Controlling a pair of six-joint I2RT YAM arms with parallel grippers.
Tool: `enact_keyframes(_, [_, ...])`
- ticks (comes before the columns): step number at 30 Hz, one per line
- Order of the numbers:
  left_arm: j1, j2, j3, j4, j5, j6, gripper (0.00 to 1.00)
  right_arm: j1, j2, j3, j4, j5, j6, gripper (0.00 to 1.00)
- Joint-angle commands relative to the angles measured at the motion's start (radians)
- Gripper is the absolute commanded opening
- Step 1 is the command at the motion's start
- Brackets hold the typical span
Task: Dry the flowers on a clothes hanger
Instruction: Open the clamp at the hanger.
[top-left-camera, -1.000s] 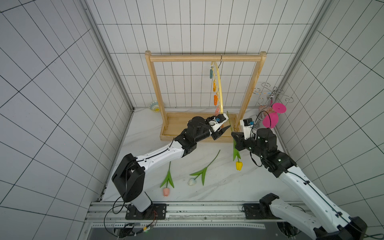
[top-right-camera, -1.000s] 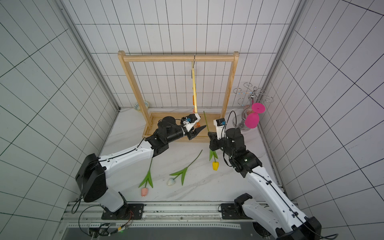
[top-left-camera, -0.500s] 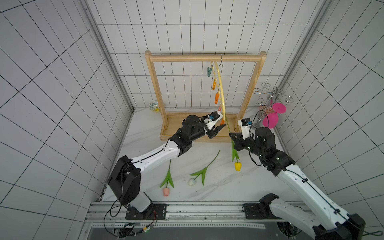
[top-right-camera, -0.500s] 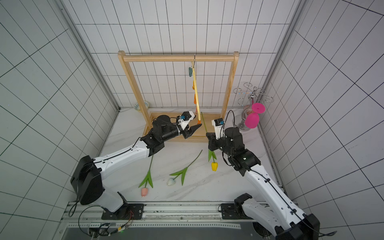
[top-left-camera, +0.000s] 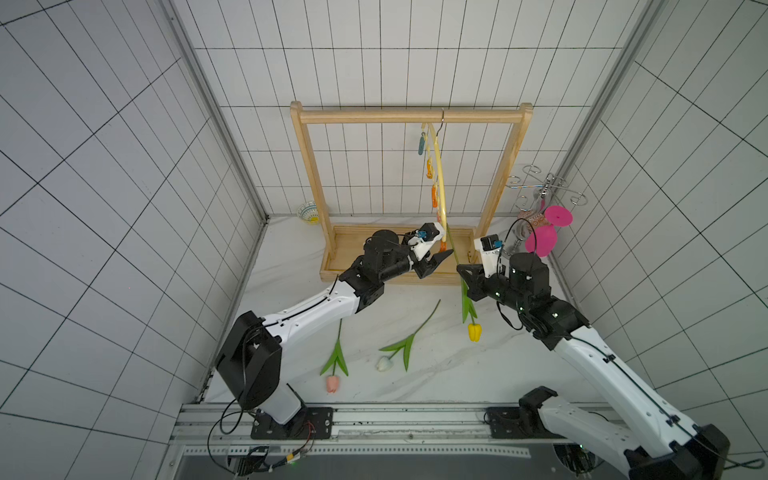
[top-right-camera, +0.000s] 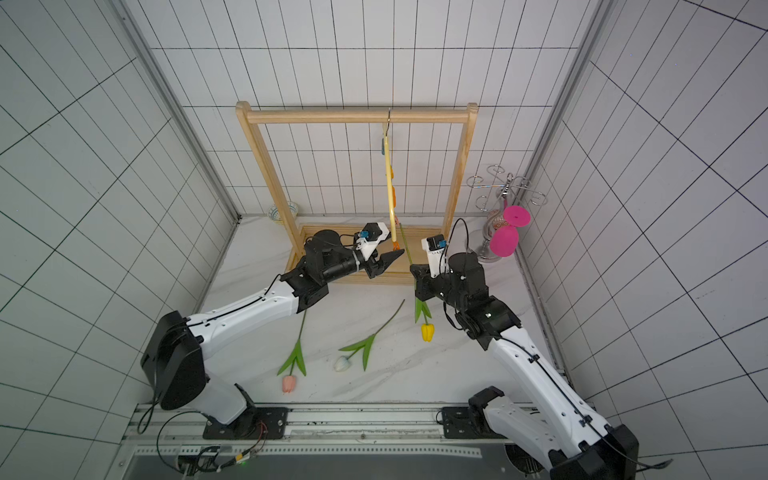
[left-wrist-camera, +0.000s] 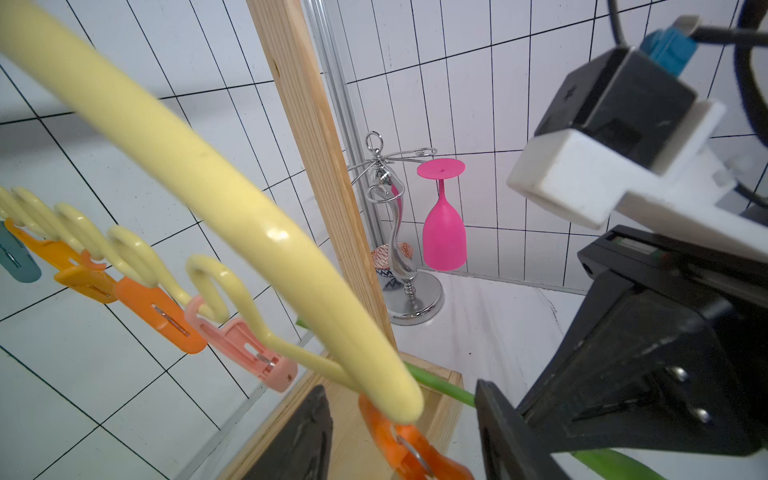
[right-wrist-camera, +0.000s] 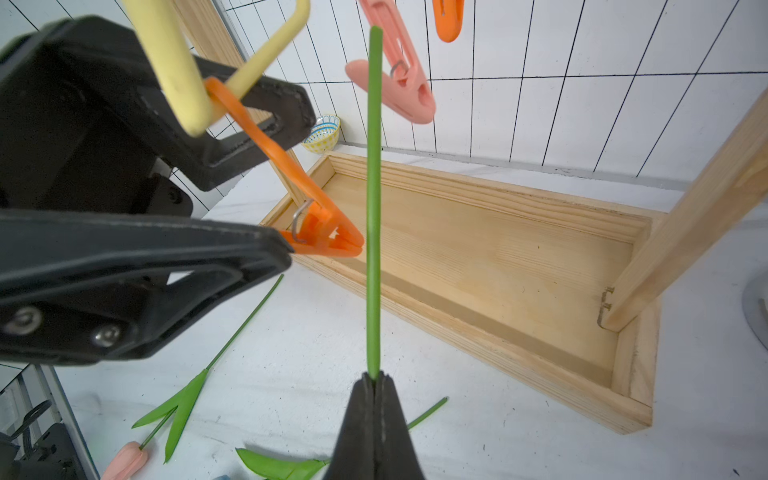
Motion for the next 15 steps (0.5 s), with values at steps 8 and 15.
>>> enact_keyframes(8, [0.023, -0.056, -0.030, -0.062, 0.067, -0.022, 0.71, -0.010, 0.015, 0.062, -0.003, -0.042, 0.011, 0.00])
enact_keyframes(15, [0.051, -0.067, -0.040, -0.033, 0.123, -0.064, 0.74, -0.009, 0.031, 0.073, -0.007, -0.051, 0.013, 0.00])
